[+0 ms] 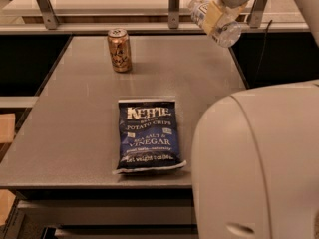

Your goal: Move blue plastic bottle near blue chip bag

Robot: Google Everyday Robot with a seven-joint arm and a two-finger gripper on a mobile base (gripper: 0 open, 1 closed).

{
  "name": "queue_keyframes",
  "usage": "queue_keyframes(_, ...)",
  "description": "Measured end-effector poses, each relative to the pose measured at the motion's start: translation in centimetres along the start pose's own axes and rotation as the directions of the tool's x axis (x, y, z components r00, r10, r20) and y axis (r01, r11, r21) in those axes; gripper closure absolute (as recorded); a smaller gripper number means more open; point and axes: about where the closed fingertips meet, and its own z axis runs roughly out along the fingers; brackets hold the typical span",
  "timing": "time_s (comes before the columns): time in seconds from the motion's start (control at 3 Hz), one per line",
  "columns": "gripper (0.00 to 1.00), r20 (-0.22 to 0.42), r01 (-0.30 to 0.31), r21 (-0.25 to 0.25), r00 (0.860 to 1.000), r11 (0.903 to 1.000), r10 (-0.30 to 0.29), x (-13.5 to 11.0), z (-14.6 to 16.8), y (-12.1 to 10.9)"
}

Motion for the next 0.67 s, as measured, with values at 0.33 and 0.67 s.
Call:
queue_keyframes(0.33,1.00,0.000,0.060,-0.007,0.998,0.9982,-0.060,1.5,-1.3,1.9)
queue_keyframes(0.67,1.00,-0.024,0.111,-0.010,0.993,0.9937,-0.112,3.2,-2.2,4.4)
